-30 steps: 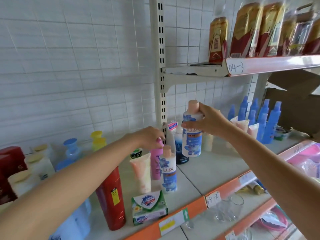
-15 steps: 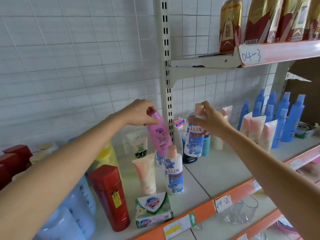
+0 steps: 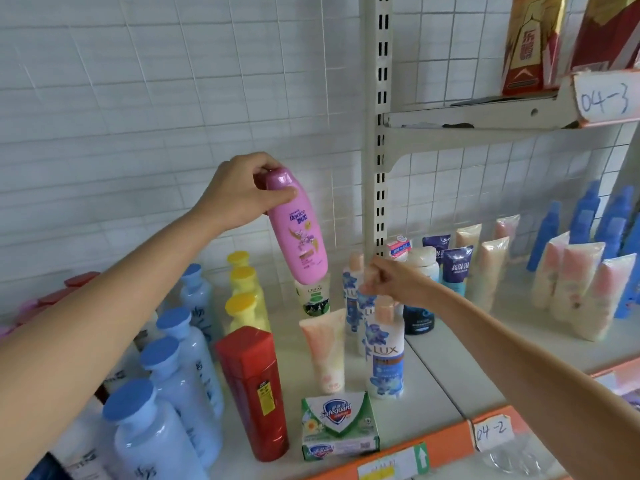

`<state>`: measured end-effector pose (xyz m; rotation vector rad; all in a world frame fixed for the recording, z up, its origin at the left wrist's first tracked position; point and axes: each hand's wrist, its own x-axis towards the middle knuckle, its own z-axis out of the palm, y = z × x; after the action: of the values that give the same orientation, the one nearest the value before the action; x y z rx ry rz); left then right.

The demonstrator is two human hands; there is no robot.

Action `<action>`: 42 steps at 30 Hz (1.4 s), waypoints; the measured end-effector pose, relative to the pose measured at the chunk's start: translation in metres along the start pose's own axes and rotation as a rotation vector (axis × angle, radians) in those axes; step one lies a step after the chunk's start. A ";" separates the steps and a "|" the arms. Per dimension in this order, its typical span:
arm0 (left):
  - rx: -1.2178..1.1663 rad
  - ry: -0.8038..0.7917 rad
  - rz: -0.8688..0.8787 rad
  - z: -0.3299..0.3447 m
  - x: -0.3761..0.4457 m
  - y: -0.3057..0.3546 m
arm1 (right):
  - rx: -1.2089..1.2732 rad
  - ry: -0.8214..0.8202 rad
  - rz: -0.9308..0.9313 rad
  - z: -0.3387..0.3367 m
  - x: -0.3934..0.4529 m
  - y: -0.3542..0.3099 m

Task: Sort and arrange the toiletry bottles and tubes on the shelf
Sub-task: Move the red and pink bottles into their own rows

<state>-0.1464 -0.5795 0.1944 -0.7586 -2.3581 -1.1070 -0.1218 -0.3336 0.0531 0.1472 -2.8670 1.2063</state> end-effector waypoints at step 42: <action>0.085 -0.029 0.085 -0.088 -0.062 -0.001 | -0.005 0.183 -0.454 0.016 -0.013 -0.185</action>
<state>-0.0872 -0.6680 0.2098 -0.8408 -2.3572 -0.9603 -0.0908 -0.4733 0.1729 0.6133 -2.4879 1.0560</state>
